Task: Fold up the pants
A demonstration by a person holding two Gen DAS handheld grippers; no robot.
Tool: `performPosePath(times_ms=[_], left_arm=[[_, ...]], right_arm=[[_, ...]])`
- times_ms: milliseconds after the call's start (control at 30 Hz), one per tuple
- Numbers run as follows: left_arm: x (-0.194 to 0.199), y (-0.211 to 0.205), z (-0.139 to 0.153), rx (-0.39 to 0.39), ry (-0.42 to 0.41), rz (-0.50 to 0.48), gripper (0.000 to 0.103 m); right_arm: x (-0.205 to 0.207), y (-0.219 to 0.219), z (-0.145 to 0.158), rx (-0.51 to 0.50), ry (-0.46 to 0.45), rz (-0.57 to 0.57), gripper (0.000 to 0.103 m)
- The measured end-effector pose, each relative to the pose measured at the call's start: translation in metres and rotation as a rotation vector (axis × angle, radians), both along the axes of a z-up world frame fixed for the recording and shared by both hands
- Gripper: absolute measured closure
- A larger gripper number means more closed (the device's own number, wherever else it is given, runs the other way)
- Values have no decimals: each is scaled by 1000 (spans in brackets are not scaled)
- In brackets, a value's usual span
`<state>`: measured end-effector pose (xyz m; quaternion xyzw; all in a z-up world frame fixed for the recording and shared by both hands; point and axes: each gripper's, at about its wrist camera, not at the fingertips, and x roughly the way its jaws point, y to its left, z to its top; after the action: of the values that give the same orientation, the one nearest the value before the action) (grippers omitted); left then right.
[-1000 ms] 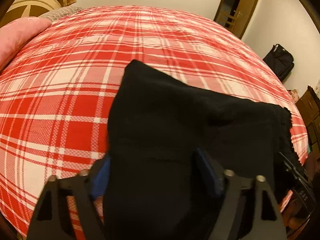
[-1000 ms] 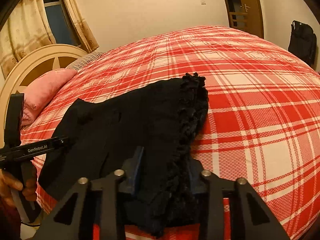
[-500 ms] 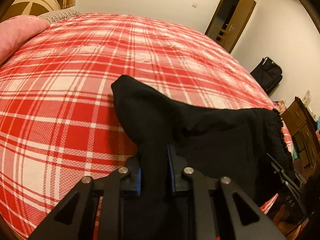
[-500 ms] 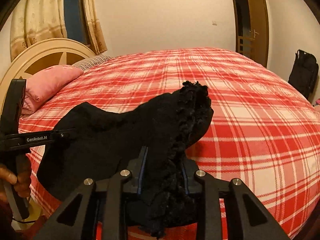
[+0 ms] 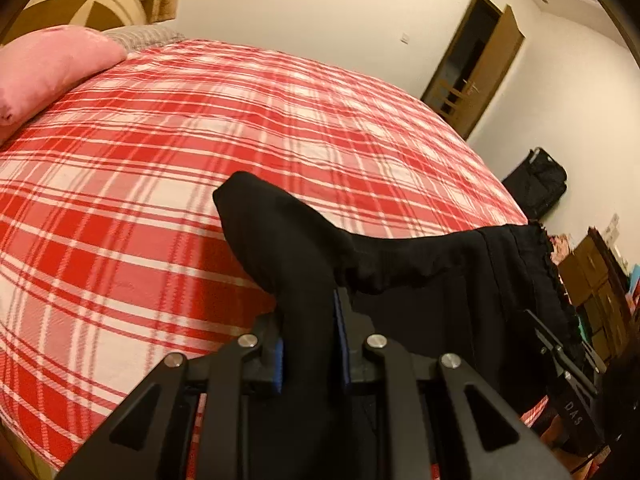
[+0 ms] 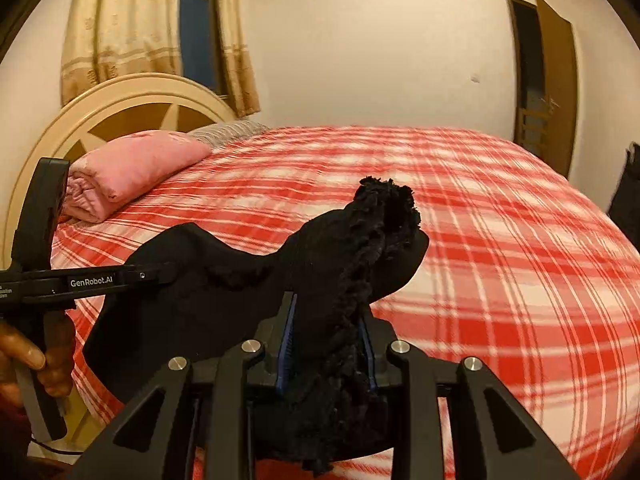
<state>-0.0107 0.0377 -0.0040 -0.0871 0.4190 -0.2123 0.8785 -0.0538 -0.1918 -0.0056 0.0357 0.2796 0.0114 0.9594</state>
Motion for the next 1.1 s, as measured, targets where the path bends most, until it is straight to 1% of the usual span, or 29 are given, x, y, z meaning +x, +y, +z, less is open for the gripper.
performPosePath(times_ms=[100,233,300,367,500,567,667,700,767,833,900,933,1000,1033,1067,1100], left_arm=[[4,17,6,-12,-17,42,83],[11,50,15,-21,-44,130,83],[15,66,18,-23,-54,171,84],[19,88,21,-24,-69,233,88],[28,121,19,-16,-75,323,90],[34,137,13,12,-77,380,90],[40,157,4,34,-75,446,90],[40,162,2,35,-73,459,90],[41,173,-6,50,-66,493,90],[41,177,-16,63,-51,513,90],[41,177,-23,78,-49,528,90],[40,176,-26,94,-50,537,89],[40,174,-29,111,-47,548,85],[40,172,-33,129,-41,553,80],[39,170,-35,146,-35,556,73],[39,169,-39,171,-25,562,70]], right_arm=[[16,16,6,-19,-17,56,75],[49,46,14,-44,-37,156,75],[68,65,16,-61,-42,208,75],[86,83,15,-83,-47,252,75],[126,123,6,-136,-63,341,75],[147,140,-1,-160,-76,371,75],[170,157,-12,-229,-93,405,75],[182,162,-19,-259,-87,418,75],[200,162,-30,-281,-51,430,75],[220,153,-44,-268,7,432,74],[234,145,-58,-260,57,431,71],[233,142,-63,-265,70,432,70],[232,139,-70,-282,65,422,63],[230,137,-68,-278,60,419,61],[229,137,-68,-286,58,414,56],[228,137,-67,-300,58,410,52]])
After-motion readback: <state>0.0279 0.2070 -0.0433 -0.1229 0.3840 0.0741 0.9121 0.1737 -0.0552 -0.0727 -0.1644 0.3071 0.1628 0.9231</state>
